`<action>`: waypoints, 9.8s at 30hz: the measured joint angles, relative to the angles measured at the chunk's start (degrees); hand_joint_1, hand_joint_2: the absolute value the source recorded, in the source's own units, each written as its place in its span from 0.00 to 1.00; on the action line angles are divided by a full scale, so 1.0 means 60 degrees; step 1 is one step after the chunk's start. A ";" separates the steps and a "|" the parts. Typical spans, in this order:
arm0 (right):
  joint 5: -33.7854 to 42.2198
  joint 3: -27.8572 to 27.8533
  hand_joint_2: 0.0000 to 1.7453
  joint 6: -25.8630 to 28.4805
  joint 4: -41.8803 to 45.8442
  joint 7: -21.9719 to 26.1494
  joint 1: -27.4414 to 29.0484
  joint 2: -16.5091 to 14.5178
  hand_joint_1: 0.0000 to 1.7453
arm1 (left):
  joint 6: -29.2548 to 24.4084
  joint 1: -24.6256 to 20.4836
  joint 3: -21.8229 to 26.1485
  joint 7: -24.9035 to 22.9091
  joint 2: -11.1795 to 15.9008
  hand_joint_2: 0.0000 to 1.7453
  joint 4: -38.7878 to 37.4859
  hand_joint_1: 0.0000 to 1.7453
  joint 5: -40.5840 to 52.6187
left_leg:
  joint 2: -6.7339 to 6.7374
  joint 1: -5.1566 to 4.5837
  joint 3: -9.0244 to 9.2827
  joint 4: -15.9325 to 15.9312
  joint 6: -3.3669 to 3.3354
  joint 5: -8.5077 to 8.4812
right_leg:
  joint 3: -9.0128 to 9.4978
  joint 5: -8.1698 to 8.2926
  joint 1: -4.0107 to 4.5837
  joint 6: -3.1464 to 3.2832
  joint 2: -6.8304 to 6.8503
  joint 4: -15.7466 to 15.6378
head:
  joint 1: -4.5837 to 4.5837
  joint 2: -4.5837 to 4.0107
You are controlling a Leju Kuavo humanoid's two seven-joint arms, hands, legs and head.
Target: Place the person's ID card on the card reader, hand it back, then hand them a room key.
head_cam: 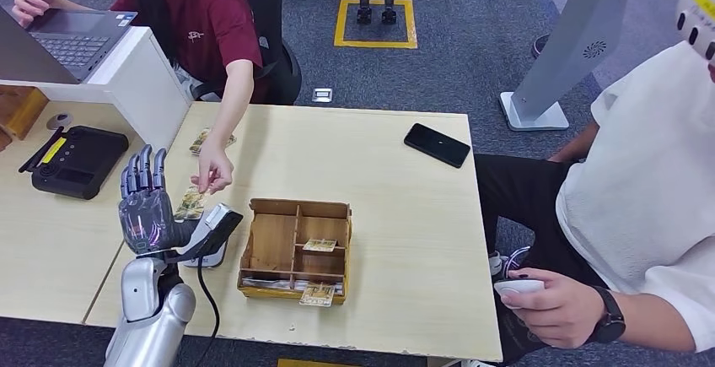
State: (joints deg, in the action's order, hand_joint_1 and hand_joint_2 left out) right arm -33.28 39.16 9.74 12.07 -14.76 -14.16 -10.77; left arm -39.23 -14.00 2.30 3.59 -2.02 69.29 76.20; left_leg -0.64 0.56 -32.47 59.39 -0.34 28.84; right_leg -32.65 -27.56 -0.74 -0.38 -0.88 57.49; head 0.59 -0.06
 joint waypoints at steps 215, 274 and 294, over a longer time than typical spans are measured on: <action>-0.4978 0.2880 1.00 -0.1965 0.0050 0.2799 -0.0586 -0.0547 0.00 | 0.0003 0.0162 -0.0412 0.1289 -0.0413 1.00 -0.1649 1.00 -0.2180 | -0.0001 0.0001 -0.0005 -0.0001 0.0000 -0.0001 | -0.0003 0.0000 0.0000 0.0001 0.0000 0.0001 | 0.0000 0.0000; -0.5986 0.3708 1.00 -0.2308 0.0054 0.3205 -0.0712 -0.0647 0.00 | 0.1149 -0.1650 -0.0960 -0.1203 -0.0319 1.00 -0.4727 1.00 -0.1347 | -0.0007 0.0000 0.0009 -0.0001 0.0004 -0.0011 | 0.0013 0.0003 -0.0001 0.0003 0.0013 0.0003 | -0.0001 0.0000; -0.6339 0.4237 1.00 -0.2317 0.0057 0.3781 -0.0823 -0.0699 0.00 | 0.1024 -0.2111 -0.1076 -0.1798 -0.0217 1.00 -0.5952 1.00 -0.0623 | -0.0022 0.0000 0.0038 -0.0007 0.0023 -0.0034 | 0.0042 0.0009 -0.0001 0.0006 0.0029 0.0006 | -0.0004 -0.0001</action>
State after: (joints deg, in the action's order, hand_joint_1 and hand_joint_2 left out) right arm -71.31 64.58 -4.16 12.41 7.92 -19.10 -14.97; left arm -33.09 -26.67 -4.15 -7.20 -3.32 33.58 72.47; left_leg -0.77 0.56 -32.25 59.35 -0.20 28.63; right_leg -32.40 -27.51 -0.75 -0.35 -0.70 57.52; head 0.57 -0.07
